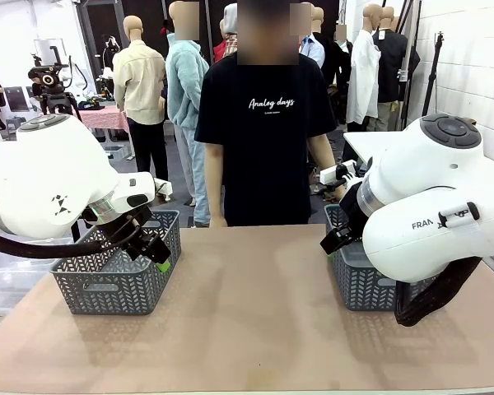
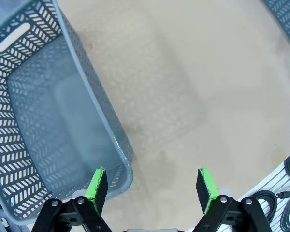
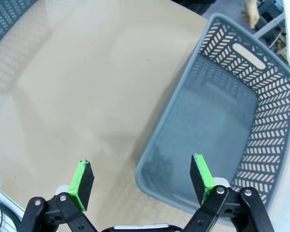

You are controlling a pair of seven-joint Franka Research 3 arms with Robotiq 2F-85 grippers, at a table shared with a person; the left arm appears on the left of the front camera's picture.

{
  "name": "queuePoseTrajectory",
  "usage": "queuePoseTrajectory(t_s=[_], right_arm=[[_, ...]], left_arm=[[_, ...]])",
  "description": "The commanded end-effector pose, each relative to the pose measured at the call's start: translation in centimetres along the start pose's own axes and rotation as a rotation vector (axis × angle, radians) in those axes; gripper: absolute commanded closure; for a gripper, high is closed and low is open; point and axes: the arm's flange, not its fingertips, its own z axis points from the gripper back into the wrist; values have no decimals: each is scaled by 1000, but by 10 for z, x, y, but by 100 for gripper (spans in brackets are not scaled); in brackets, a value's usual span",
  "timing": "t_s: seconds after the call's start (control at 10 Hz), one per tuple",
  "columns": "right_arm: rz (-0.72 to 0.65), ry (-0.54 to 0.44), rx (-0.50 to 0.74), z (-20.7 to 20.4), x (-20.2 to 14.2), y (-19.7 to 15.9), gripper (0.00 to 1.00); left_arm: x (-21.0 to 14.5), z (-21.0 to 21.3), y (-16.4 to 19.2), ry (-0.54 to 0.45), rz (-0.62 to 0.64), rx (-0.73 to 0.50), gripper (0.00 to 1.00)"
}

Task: Sort the tops and bottoms.
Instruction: Lift clothes from the center of the table with your left hand.

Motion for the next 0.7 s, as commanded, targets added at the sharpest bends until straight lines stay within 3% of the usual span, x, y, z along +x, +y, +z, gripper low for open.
queuePoseTrajectory(t_s=[0.0, 0.6], right_arm=[[1, 2, 4, -1, 0, 1, 0], [1, 2, 4, -1, 0, 1, 0]], left_arm=[[-2, 0, 1, 3, -10, 6, 4], [-2, 0, 1, 3, -10, 6, 4]])
